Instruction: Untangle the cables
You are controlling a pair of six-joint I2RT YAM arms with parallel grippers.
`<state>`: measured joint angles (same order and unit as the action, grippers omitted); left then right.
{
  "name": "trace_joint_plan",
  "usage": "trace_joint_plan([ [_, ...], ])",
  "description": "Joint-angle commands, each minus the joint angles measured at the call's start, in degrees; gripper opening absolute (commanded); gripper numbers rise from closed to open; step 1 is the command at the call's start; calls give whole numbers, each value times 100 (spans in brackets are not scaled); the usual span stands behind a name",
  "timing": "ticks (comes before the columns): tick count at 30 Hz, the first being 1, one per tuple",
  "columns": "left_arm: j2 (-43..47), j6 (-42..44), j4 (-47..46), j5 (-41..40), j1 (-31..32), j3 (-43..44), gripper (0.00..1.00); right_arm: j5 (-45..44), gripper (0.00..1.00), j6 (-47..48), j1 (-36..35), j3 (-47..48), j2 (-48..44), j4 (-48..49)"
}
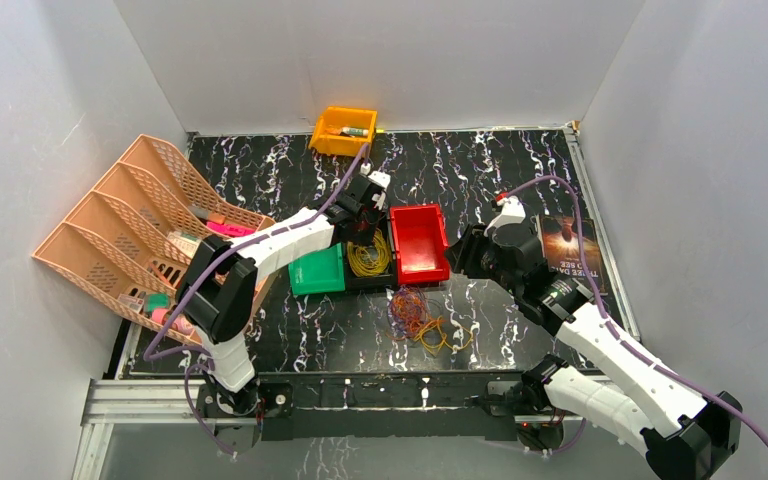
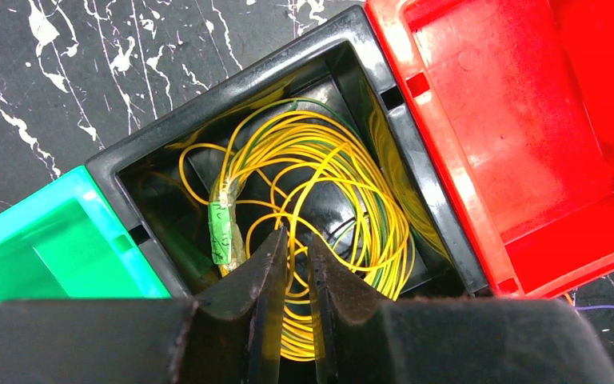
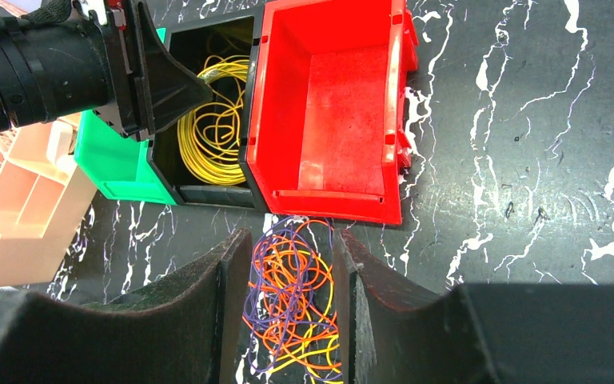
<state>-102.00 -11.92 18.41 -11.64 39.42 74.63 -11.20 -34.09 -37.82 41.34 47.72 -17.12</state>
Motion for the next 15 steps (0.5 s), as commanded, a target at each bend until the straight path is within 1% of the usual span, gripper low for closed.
trace_joint_plan([
  [1, 123, 58, 83, -123, -40, 88, 12, 3, 50, 61, 33, -39, -31, 84],
  [4, 66, 27, 53, -131, -40, 40, 0, 12, 51, 44, 33, -43, -45, 78],
  [7, -154, -29, -48, -69, -40, -19, 0, 21, 50, 42, 29, -56, -53, 73],
  [10, -459, -29, -75, -240, -40, -121, 0, 34, 50, 42, 33, -65, -45, 78],
  [15, -502, -5, -77, -410, -44, -188, 0, 106, 51, 35, 30, -61, 26, 139],
])
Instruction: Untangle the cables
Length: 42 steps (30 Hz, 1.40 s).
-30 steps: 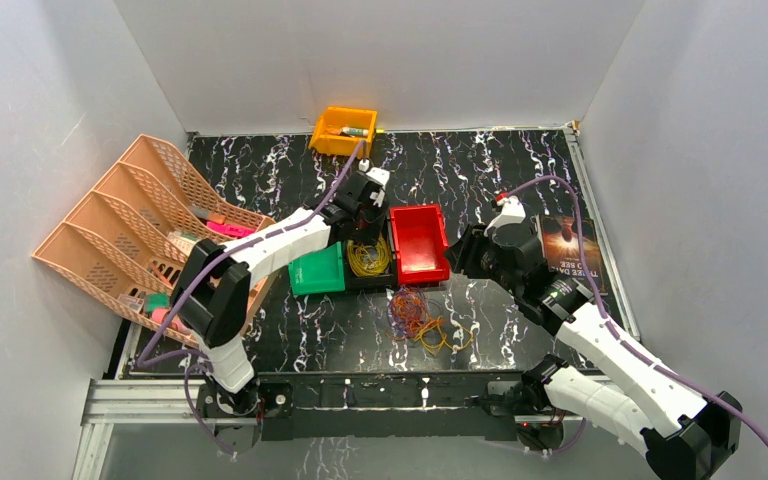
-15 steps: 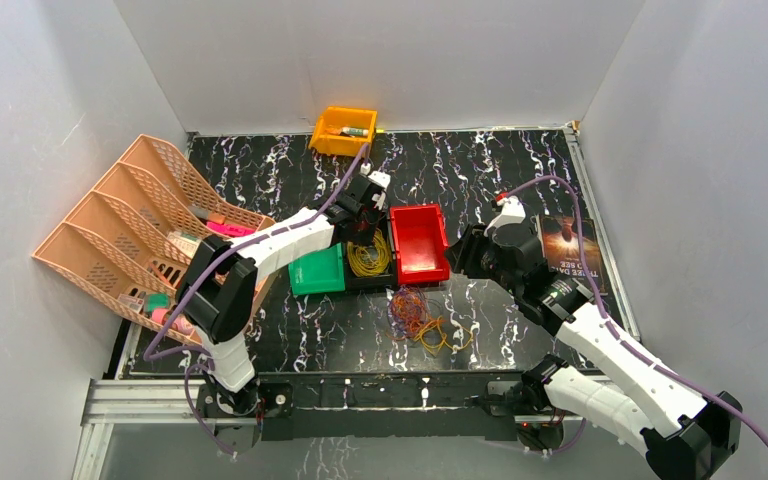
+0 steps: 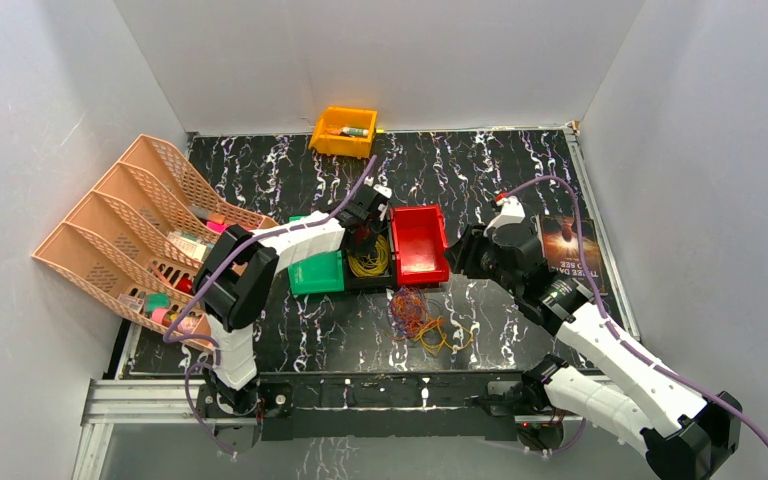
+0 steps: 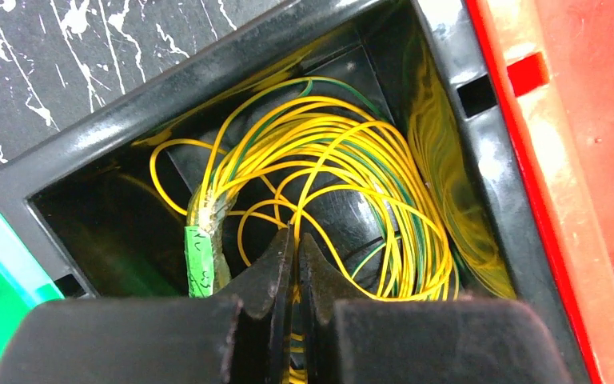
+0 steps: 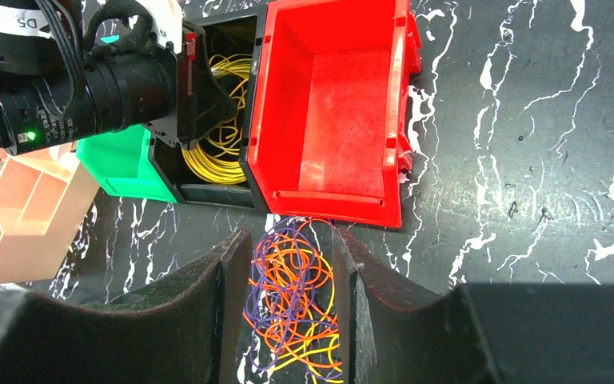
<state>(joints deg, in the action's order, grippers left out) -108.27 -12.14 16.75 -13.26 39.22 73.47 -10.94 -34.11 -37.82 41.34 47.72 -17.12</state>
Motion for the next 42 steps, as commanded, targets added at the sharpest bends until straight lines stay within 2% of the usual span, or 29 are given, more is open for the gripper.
trace_joint_plan([
  [1, 132, 19, 91, -254, -25, -66, 0, 86, 51, 38, 31, -57, 35, 146],
  [5, 172, 19, 129, -286, -18, -41, 1, 106, 51, 42, 30, -31, 66, 149],
  [12, 319, 54, 211, -231, -20, 59, 15, 105, 51, 45, 38, -25, 61, 157],
  [17, 494, 72, 258, -243, -20, 99, 32, 117, 51, 36, 33, -43, 39, 157],
  [22, 654, 56, 310, -215, -20, 127, 39, 104, 51, 34, 33, -52, 2, 150],
  [35, 1086, 15, 457, -76, -20, 387, 53, 98, 51, 27, 37, -112, -13, 174],
  [39, 1194, 6, 461, 271, -20, 336, 53, 124, 51, 43, 34, -139, 57, 191],
  [40, 1322, -43, 472, 540, -20, 258, 54, 76, 52, 89, 33, -131, 256, 201],
  [42, 1456, -108, 469, 582, -20, 167, 56, -25, 54, 185, 34, -39, 482, 201],
])
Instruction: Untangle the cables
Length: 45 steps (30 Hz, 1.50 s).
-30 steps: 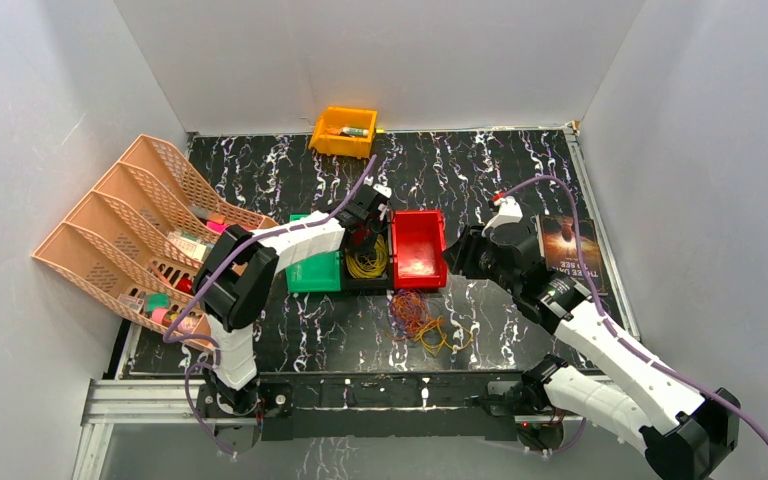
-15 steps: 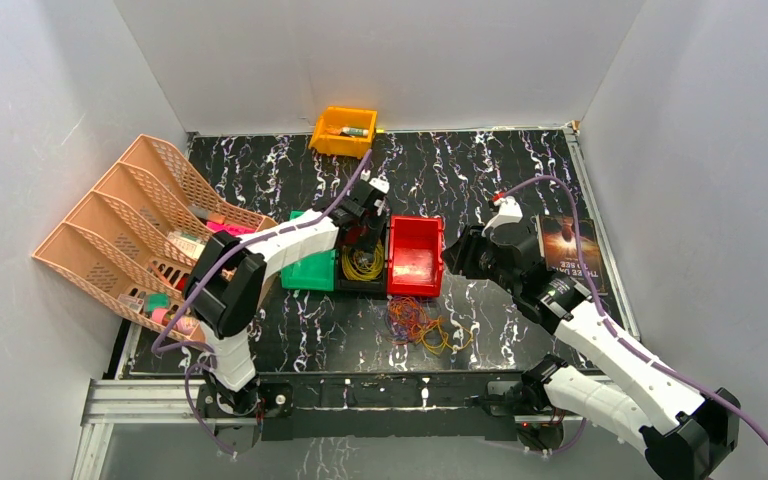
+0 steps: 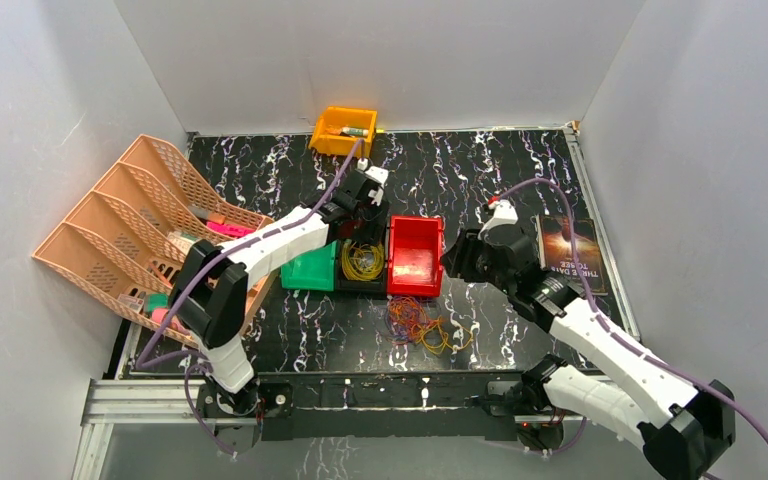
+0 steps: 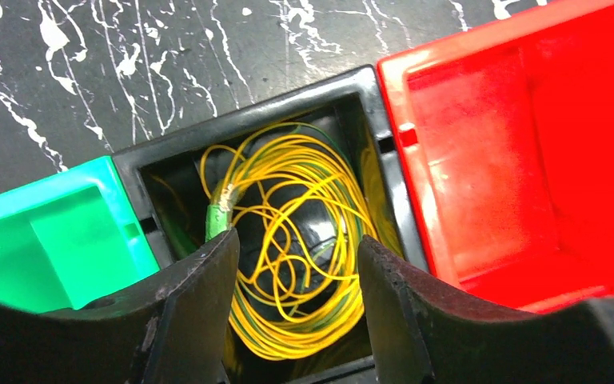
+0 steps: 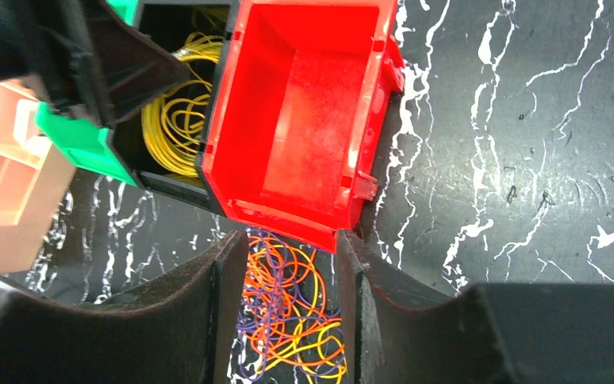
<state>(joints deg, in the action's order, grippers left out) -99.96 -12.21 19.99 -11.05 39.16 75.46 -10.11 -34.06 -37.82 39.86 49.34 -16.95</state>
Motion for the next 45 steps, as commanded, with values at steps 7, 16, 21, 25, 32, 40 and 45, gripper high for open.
trace_joint_plan([
  [7, 1200, -230, 152, 364, -13, -342, 60, -629, 63, 704, 62, 765, 1648, 263],
  [16, 1782, -588, 181, 410, -26, -795, 61, -610, 65, 1104, 386, 1577, 3285, 770],
  [21, 1989, -632, 357, 471, -24, -842, 62, -783, 66, 1217, 587, 2024, 4042, 817],
  [25, 2129, -713, 493, 491, -32, -847, 64, -833, 66, 1296, 750, 2351, 4514, 898],
  [32, 2367, -865, 613, 447, -31, -877, 73, -993, 66, 1509, 939, 2929, 5084, 1088],
  [40, 2288, -1030, 761, 249, -31, -790, 98, -668, 66, 1672, 1205, 3818, 5690, 1033],
  [45, 2067, -1273, 973, -112, -31, -626, 98, -127, 66, 1988, 1289, 4106, 5889, 1104],
])
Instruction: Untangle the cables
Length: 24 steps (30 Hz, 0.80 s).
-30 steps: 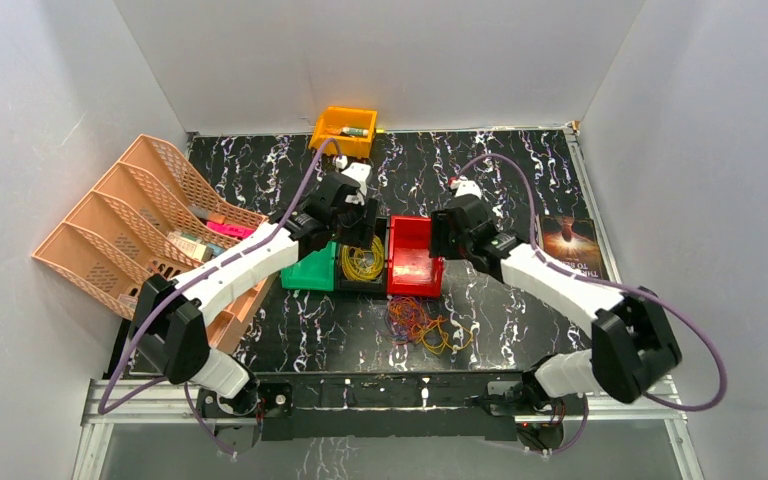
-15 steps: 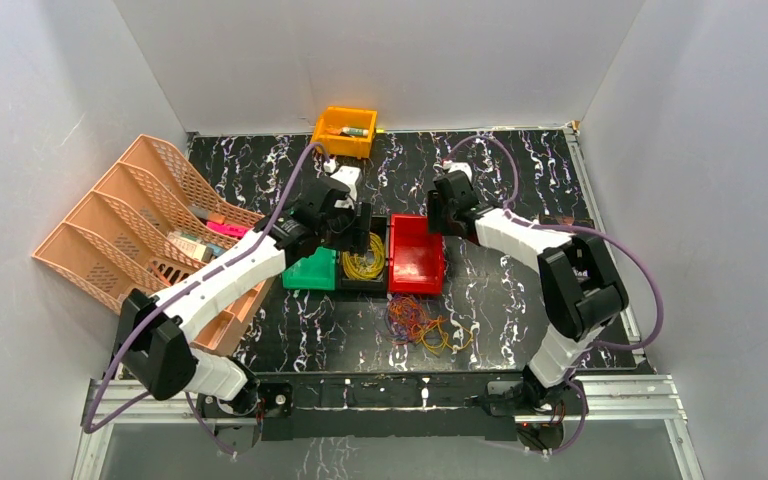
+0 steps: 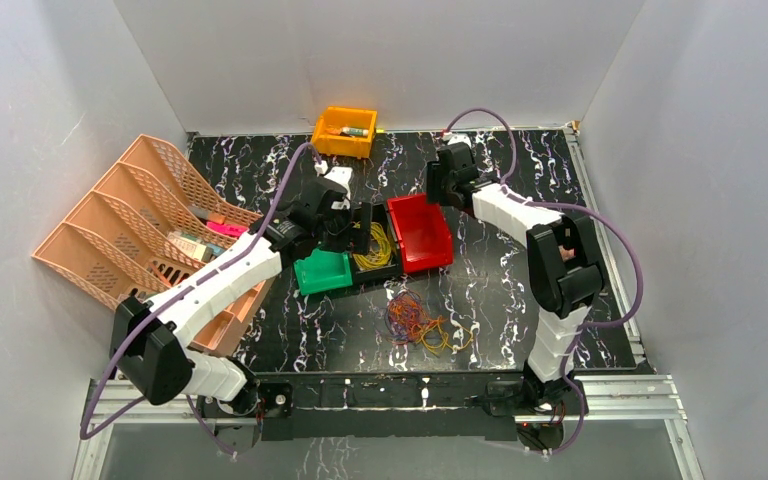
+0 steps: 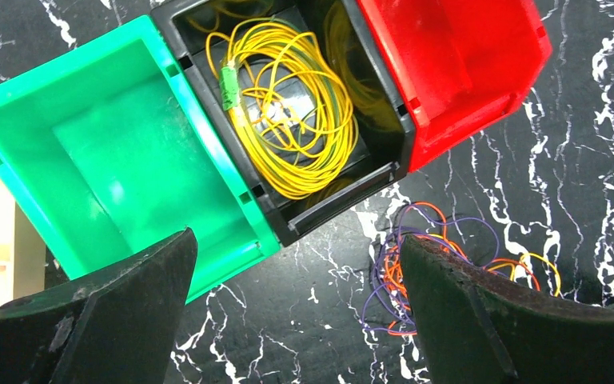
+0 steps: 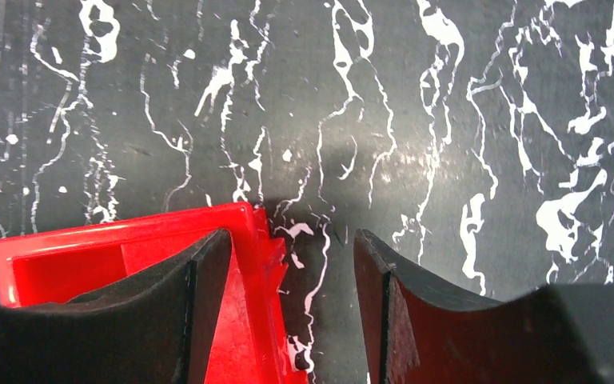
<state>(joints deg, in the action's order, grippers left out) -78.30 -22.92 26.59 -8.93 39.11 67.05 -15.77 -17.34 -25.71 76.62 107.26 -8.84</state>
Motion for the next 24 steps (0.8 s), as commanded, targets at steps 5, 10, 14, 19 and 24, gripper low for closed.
trace_joint_plan([
  [5, -303, -187, 422, -534, -29, 309, 98, 817, 66, 341, 96, 338, -228, 244],
  [10, -289, -21, 207, -488, -62, 218, 98, 770, 67, -3, 104, -323, -1264, 192],
  [14, 104, 178, -279, -593, -61, -137, 98, 1161, 67, -444, 100, -905, -2236, -235],
  [19, 686, 327, -501, -1026, -78, -444, 98, 1680, 68, -752, 101, -2003, -3665, -420],
  [24, 865, 395, -159, -1005, -83, -387, 98, 2560, 67, -506, 98, -2516, -4632, -1176],
])
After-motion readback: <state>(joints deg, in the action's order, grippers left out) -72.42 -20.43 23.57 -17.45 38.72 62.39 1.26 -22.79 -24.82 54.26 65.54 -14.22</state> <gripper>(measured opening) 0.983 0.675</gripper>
